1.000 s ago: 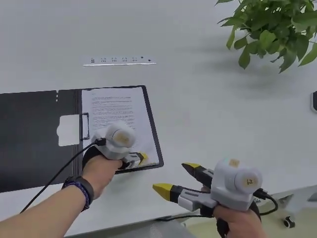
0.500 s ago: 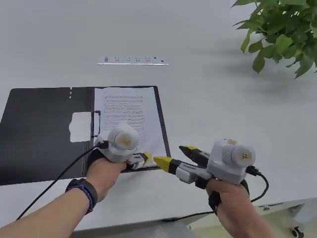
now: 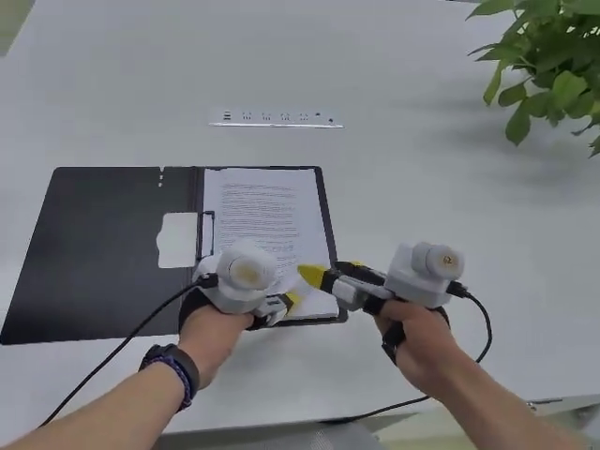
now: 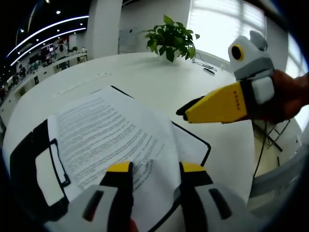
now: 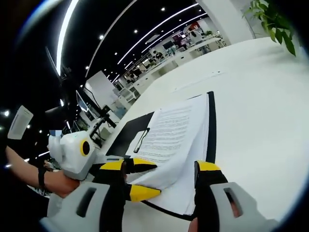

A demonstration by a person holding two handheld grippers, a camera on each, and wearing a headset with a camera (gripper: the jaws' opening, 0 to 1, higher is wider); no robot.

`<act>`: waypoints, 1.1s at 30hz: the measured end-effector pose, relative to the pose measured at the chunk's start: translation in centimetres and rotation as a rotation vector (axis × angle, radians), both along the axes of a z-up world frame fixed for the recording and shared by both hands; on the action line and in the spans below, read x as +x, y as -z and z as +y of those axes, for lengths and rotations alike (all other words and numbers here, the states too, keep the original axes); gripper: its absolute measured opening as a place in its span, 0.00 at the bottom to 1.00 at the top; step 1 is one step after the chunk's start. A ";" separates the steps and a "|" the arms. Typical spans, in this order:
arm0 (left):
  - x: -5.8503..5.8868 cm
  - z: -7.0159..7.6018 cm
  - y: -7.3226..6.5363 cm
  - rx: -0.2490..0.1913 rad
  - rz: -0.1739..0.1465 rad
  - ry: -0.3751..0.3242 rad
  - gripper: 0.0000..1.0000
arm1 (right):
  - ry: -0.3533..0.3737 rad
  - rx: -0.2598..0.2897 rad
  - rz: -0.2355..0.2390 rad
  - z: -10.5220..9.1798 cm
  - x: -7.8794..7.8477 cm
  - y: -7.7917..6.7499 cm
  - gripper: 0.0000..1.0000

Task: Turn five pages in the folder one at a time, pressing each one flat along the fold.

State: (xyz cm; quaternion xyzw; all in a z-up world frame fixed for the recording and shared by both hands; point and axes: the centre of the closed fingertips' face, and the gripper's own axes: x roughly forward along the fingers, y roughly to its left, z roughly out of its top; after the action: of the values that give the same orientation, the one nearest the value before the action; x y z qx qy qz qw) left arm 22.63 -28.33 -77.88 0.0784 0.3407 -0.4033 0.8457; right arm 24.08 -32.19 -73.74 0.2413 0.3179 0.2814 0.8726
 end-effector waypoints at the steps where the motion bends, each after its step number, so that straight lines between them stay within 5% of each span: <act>1: 0.0 0.0 0.0 0.000 0.000 0.000 0.37 | 0.005 0.010 0.010 0.2 0.2 0.3 0.55; 7: -0.5 0.4 0.0 -0.006 0.007 0.006 0.39 | 0.007 0.045 0.022 1.0 0.8 0.6 0.51; 12: -1.6 0.1 -0.2 -0.012 0.018 0.066 0.50 | 0.018 0.089 -0.012 1.1 0.9 -0.6 0.29; 23: -2.6 1.5 -1.8 -0.025 0.011 0.075 0.59 | 0.042 0.103 -0.013 1.2 -0.3 -0.9 0.01; 25: -2.7 2.0 -2.1 -0.025 0.012 0.070 0.59 | 0.060 0.115 0.011 1.1 -0.4 -0.8 0.00; 33: -3.1 4.3 -4.3 -0.035 -0.011 0.034 0.61 | 0.070 0.136 -0.013 1.5 -0.6 -2.2 0.00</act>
State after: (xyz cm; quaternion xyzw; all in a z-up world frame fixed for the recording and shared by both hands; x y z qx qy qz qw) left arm 19.53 -24.05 -73.59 0.0716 0.3276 -0.4230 0.8418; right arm 23.48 -30.65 -71.50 0.3090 0.2838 0.2732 0.8657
